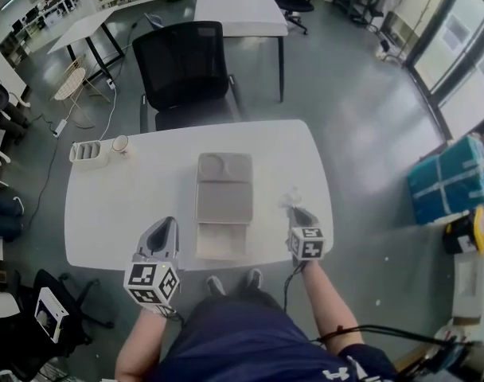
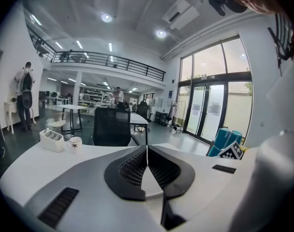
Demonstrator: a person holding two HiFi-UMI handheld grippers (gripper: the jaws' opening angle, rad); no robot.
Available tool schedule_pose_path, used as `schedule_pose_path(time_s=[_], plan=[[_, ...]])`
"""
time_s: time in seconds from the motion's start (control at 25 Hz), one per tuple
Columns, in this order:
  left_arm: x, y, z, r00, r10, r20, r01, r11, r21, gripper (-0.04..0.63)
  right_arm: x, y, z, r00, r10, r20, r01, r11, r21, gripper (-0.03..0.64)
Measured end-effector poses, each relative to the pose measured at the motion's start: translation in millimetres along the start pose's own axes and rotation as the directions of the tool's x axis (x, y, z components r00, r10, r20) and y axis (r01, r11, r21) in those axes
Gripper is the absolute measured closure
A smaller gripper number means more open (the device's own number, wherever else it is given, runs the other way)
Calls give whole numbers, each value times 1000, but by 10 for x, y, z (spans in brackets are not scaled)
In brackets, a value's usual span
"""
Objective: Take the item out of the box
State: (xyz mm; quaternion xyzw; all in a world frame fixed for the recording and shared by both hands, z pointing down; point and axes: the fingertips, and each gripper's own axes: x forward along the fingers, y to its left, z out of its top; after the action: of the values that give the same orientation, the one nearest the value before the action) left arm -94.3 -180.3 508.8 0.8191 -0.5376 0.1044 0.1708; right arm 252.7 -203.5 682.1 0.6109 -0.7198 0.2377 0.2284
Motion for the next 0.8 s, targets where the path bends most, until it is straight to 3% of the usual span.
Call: schedule_pose_path(time_s=[0.36, 0.6, 0.72, 0.8], plan=[[-107, 168, -90, 998, 58, -11, -58, 998, -25, 563, 474, -162, -757, 975, -31, -219, 34, 999, 11, 599], [-89, 172, -104, 998, 56, -8, -56, 998, -31, 563, 476, -58, -755, 978, 17, -210, -16, 1000, 8, 594], [-69, 171, -106, 999, 50, -3, -51, 998, -34, 563, 396, -63, -646, 983, 11, -181, -5, 1000, 29, 492], [-47, 169, -110, 999, 46, 0, -46, 998, -35, 563, 304, -74, -476, 992, -3, -125, 9, 999, 44, 492]])
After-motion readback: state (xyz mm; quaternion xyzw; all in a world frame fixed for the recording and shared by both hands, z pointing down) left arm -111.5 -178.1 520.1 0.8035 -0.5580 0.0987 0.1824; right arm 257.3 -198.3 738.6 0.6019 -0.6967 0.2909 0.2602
